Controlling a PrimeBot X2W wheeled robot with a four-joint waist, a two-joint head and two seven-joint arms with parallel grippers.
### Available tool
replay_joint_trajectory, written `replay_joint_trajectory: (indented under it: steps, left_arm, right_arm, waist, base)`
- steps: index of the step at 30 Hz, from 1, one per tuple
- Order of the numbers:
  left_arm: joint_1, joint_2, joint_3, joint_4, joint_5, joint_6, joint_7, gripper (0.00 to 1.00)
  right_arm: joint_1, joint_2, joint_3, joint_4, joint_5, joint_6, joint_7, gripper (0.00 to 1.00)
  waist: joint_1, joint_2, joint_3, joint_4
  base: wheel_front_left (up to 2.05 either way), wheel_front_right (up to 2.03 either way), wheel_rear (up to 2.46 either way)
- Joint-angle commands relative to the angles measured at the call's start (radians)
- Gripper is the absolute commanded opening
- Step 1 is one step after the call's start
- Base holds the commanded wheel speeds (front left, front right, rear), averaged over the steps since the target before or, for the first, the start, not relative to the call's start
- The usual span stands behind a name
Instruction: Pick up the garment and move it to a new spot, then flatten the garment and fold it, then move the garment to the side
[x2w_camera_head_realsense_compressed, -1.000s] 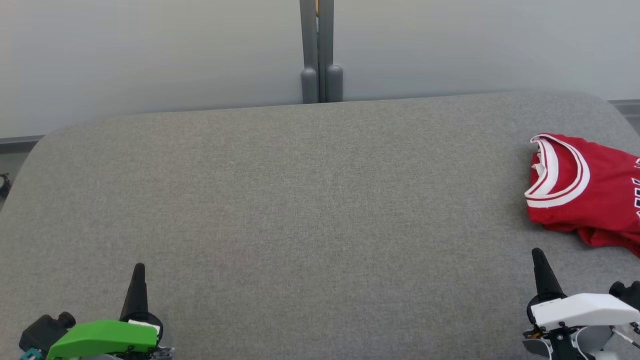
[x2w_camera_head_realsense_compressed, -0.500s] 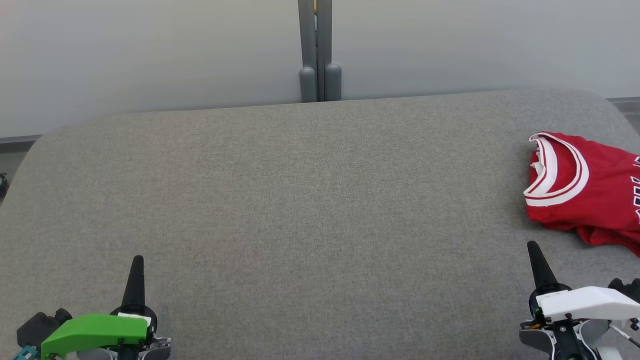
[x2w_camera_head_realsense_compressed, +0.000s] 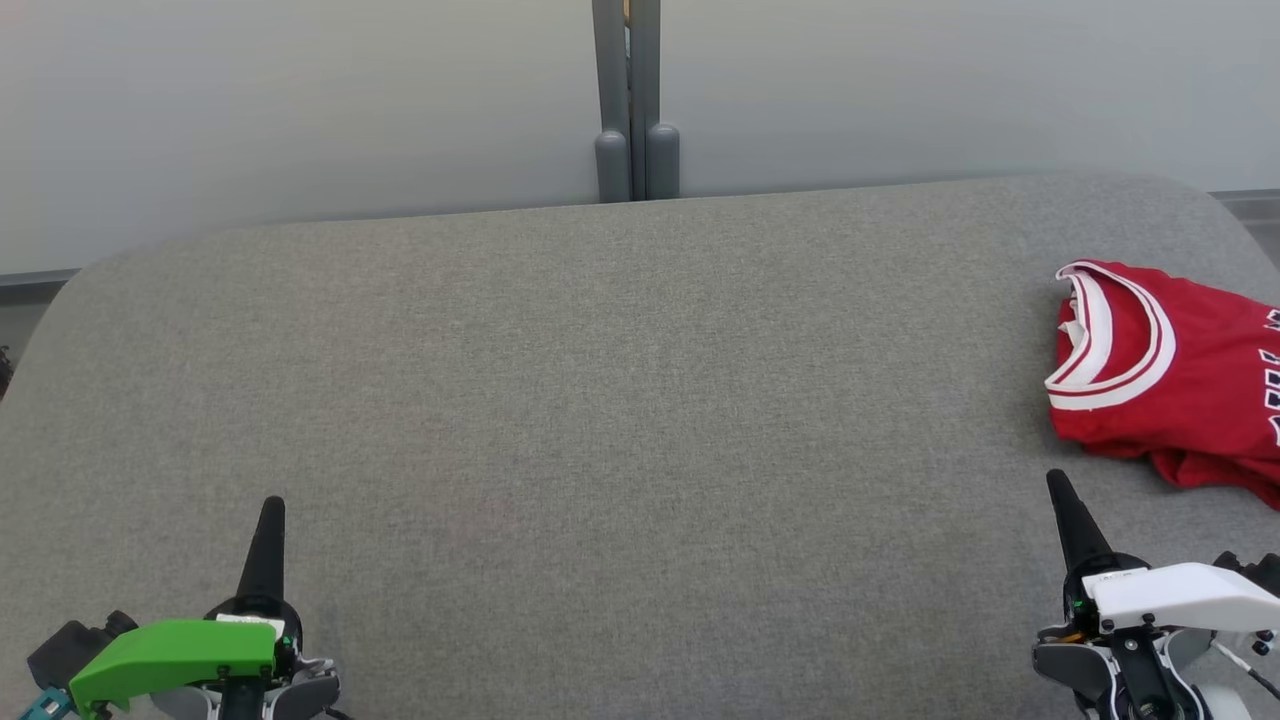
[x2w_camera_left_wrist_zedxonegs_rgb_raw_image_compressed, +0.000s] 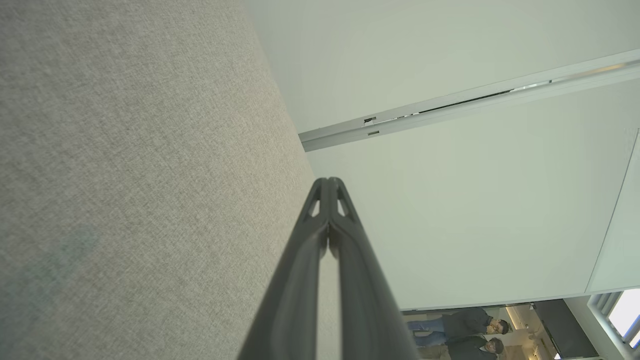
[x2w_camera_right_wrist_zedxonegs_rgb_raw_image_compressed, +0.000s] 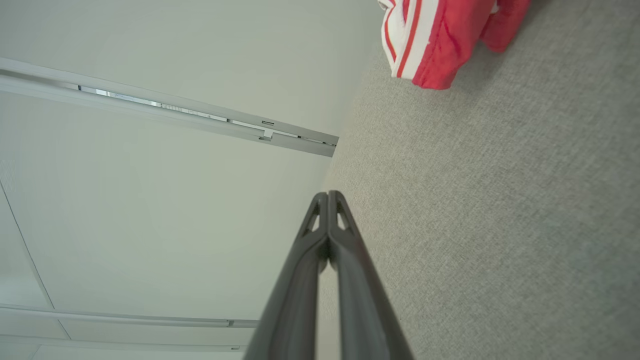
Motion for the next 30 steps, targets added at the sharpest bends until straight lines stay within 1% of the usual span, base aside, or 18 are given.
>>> replay_joint_trajectory:
  steps: [1,15,30]
  left_arm:
    - [-0.023,0.002,0.005,-0.01,-0.02,-0.003,0.006,0.0]
    - [-0.034,-0.003,0.019,-0.018,-0.122,-0.003,0.037,0.0]
    - [-0.045,-0.007,0.03,-0.023,-0.206,-0.004,0.063,0.0]
  right_arm:
    - [-0.019,-0.006,0.001,-0.01,0.028,0.001,0.007,0.0]
    - [-0.031,-0.008,0.006,-0.014,0.157,0.0,0.036,0.0]
    - [-0.04,-0.009,0.012,-0.018,0.272,0.0,0.061,0.0]
  waist:
    - [0.0,0.0,0.0,0.0]
    - [0.0,0.0,0.004,-0.004]
    - [0.0,0.0,0.008,-0.009]
  base:
    - [0.0,0.0,0.0]
    - [0.0,0.0,0.0]
    - [0.0,0.0,0.0]
